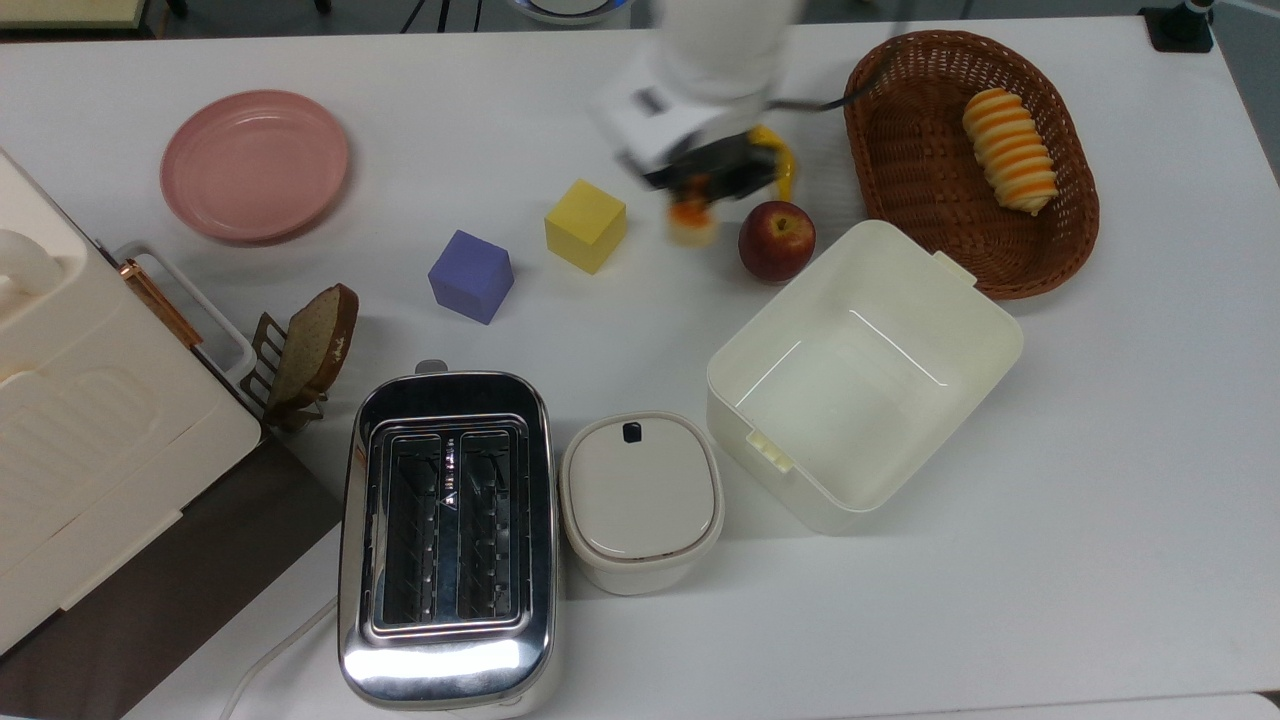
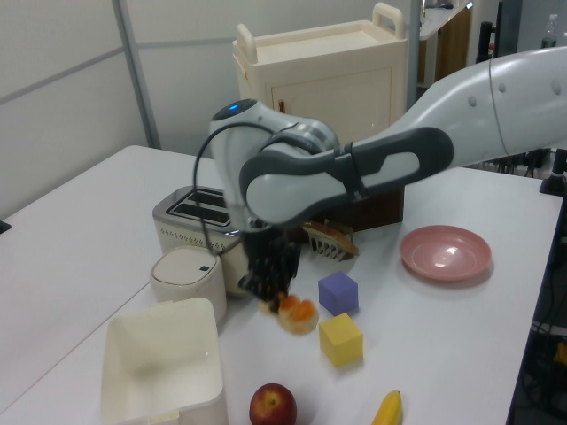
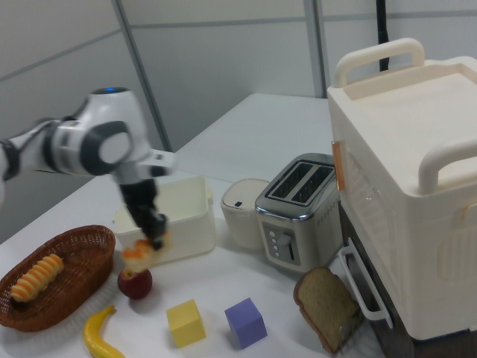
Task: Put the bread in the basket
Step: 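Lift the pastry and carry it toward the wicker basket, then lower the pastry into the basket beside the bread roll and release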
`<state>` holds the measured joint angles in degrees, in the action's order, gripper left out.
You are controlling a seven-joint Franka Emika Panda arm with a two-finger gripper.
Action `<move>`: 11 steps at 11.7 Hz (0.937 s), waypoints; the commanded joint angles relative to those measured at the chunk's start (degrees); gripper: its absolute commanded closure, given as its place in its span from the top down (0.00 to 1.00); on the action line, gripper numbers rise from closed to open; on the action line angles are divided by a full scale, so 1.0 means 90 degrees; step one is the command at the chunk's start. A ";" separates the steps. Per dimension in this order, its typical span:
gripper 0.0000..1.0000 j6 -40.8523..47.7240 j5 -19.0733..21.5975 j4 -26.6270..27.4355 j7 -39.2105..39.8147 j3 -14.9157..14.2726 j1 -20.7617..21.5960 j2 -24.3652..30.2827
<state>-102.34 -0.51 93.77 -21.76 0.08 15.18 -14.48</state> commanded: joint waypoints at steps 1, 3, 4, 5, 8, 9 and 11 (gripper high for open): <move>0.25 0.0044 0.0028 0.0187 -0.1075 -0.0019 0.1297 0.0076; 0.25 0.0014 0.0037 0.0187 -0.1506 -0.0019 0.1817 0.0046; 0.29 -0.0005 0.0028 0.0187 -0.1740 -0.0019 0.2138 0.0037; 0.38 -0.0015 0.0018 0.0187 -0.1964 -0.0019 0.2392 -0.0050; 1.00 -0.0084 -0.0235 0.0139 -0.2493 -0.0019 0.2833 -0.0412; 1.00 -0.0055 -0.0294 0.0080 -0.2552 -0.0019 0.2854 -0.0403; 1.00 0.0024 -0.0314 0.0060 -0.2553 -0.0019 0.2835 -0.0374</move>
<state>-102.42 -2.43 94.60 -43.73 0.71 40.18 -18.64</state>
